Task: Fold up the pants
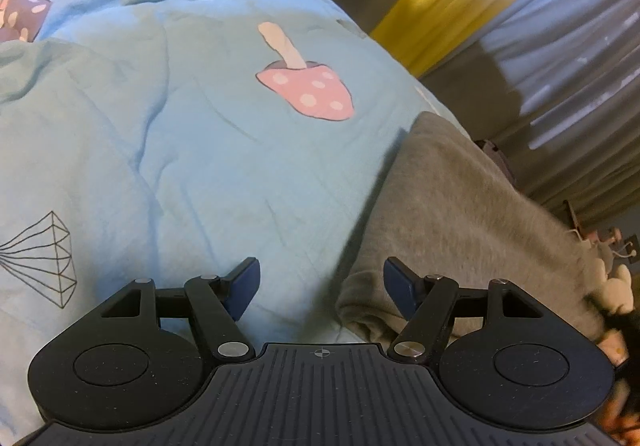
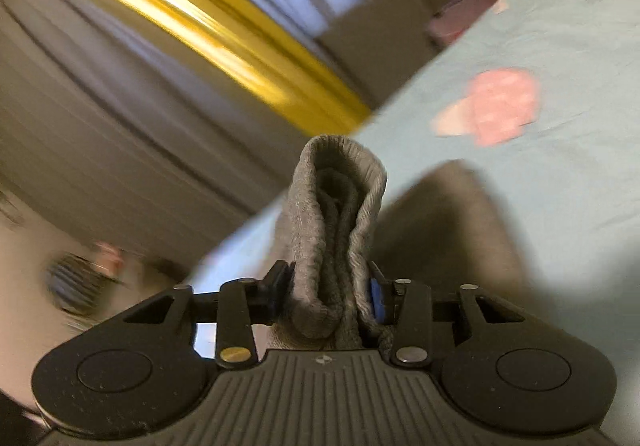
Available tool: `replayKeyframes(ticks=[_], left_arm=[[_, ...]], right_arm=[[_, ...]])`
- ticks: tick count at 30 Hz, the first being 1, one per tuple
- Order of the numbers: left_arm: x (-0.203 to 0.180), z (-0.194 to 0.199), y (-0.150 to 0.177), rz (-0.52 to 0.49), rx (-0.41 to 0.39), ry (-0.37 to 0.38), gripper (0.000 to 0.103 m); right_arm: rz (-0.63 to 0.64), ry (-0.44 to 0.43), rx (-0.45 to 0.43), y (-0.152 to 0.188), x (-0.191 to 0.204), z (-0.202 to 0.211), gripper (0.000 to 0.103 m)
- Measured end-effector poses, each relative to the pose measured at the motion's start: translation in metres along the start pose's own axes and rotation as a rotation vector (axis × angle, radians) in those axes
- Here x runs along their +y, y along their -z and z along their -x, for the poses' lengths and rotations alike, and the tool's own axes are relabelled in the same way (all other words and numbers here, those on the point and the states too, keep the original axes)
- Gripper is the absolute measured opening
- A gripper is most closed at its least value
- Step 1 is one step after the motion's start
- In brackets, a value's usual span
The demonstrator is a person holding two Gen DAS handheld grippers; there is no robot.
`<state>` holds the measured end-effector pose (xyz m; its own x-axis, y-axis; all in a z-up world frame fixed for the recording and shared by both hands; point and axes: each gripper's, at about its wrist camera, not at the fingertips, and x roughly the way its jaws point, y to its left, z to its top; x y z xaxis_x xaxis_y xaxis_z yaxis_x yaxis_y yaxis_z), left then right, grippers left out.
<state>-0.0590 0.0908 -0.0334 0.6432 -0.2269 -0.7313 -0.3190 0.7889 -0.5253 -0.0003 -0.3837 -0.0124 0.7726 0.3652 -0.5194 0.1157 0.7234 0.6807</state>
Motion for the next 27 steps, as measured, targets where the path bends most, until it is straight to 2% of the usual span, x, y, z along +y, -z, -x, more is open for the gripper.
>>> replayKeyframes(ticks=[1, 2, 3, 4, 6, 9, 10, 13, 16, 21, 25, 27], left_arm=[[0.0, 0.001, 0.0, -0.002, 0.001, 0.001, 0.074], [-0.001, 0.001, 0.001, -0.006, 0.001, 0.001, 0.074], [-0.002, 0.002, 0.001, -0.012, 0.001, 0.0, 0.074], [-0.004, 0.002, 0.002, -0.018, 0.002, 0.001, 0.074], [-0.006, 0.003, 0.002, -0.032, -0.002, 0.002, 0.074], [-0.009, 0.003, 0.003, -0.04, 0.001, -0.002, 0.074], [-0.01, 0.003, 0.003, -0.042, 0.0, -0.004, 0.074], [-0.009, 0.006, 0.004, -0.042, -0.008, -0.008, 0.074], [-0.008, 0.008, 0.004, -0.036, -0.01, -0.003, 0.074], [-0.011, 0.005, 0.005, -0.057, 0.007, -0.017, 0.074], [-0.01, 0.007, 0.006, -0.048, 0.007, -0.02, 0.075], [-0.009, 0.008, 0.006, -0.041, 0.005, -0.018, 0.075]], right_arm=[[0.03, 0.133, -0.017, 0.003, -0.003, 0.001, 0.06], [0.048, 0.261, -0.05, 0.006, -0.007, 0.005, 0.061], [0.028, 0.281, -0.064, 0.008, -0.014, 0.011, 0.061], [-0.011, 0.241, -0.056, 0.01, -0.019, 0.015, 0.061], [-0.11, 0.109, 0.007, 0.015, -0.025, 0.02, 0.061], [-0.164, 0.028, 0.072, 0.029, -0.022, 0.016, 0.056], [-0.167, 0.025, 0.088, 0.033, -0.02, 0.011, 0.055], [-0.192, 0.089, 0.132, 0.04, -0.027, -0.002, 0.045], [-0.275, 0.069, 0.121, 0.042, -0.037, -0.006, 0.045], [-0.343, 0.078, 0.106, 0.04, -0.045, -0.006, 0.045], [-0.313, 0.104, 0.045, 0.044, -0.036, -0.004, 0.045], [-0.333, 0.125, 0.042, 0.047, -0.037, -0.004, 0.043]])
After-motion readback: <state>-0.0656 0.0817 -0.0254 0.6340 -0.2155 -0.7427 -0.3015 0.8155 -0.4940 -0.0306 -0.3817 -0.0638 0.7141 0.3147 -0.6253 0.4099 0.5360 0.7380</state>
